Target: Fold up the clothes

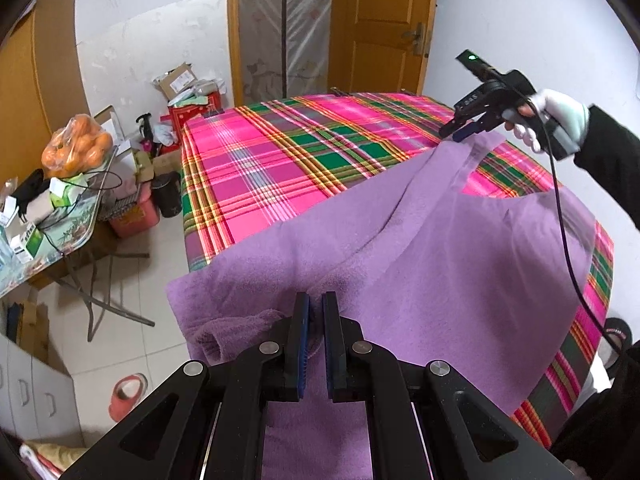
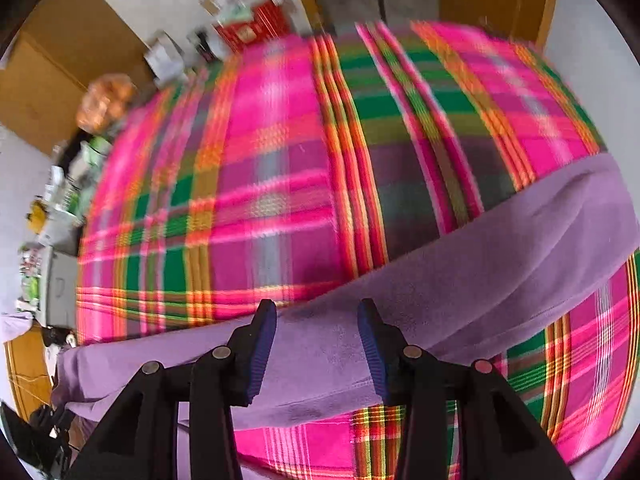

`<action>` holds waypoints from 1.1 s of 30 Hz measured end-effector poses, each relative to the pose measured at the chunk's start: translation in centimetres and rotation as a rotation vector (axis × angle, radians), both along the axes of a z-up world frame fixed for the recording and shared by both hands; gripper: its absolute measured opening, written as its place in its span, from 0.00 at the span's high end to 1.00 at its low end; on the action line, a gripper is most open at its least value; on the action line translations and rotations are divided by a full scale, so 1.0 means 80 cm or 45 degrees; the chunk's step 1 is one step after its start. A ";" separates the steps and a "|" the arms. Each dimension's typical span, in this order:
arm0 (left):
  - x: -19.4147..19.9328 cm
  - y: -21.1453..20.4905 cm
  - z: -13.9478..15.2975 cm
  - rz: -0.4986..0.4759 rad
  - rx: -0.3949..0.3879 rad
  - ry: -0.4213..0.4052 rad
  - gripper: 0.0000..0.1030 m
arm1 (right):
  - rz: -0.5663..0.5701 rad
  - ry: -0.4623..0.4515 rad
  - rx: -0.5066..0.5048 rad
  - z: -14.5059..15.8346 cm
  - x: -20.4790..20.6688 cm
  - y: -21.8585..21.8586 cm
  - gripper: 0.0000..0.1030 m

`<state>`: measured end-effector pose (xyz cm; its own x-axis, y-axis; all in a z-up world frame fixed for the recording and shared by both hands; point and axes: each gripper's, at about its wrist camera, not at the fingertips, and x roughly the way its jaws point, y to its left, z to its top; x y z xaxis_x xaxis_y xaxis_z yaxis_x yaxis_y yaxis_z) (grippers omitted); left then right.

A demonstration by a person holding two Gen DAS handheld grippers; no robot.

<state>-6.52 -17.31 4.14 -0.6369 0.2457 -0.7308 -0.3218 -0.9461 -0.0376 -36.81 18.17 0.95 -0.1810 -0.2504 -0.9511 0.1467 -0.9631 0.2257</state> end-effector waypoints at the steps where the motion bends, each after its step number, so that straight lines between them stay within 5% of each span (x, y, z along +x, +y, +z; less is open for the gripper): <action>1: -0.001 0.001 -0.001 -0.003 0.001 -0.001 0.94 | -0.006 -0.025 0.011 -0.007 -0.004 -0.001 0.58; 2: -0.001 0.001 -0.001 -0.004 0.002 -0.001 0.94 | -0.017 -0.031 0.018 -0.011 -0.007 -0.001 0.61; 5: 0.000 0.002 -0.001 -0.012 -0.002 0.000 0.94 | -0.052 -0.002 0.026 -0.011 -0.010 0.003 0.99; 14: 0.005 -0.001 0.001 -0.017 0.004 0.013 0.93 | -0.128 0.183 -0.230 0.020 0.015 0.055 0.99; 18: 0.008 -0.003 0.004 -0.010 0.018 0.027 0.94 | -0.250 0.403 -0.372 0.069 0.024 0.116 0.93; 19: 0.008 -0.003 0.005 -0.008 0.021 0.031 0.94 | -0.276 0.449 -0.416 0.080 0.025 0.132 0.88; 21: 0.007 -0.003 0.008 -0.008 0.025 0.036 0.94 | -0.321 0.516 -0.487 0.099 0.028 0.161 0.60; 23: 0.005 -0.003 0.008 -0.007 0.031 0.038 0.94 | -0.369 0.534 -0.483 0.105 0.031 0.185 0.55; 33: 0.003 -0.003 0.009 0.003 0.038 0.033 0.93 | -0.427 0.158 -0.419 -0.015 0.014 0.168 0.55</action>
<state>-6.27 -17.52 4.86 -0.6561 0.2656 -0.7064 -0.3209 -0.9454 -0.0574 -35.71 31.64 -0.22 -0.4103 -0.4431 -0.7971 -0.1142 -0.8422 0.5269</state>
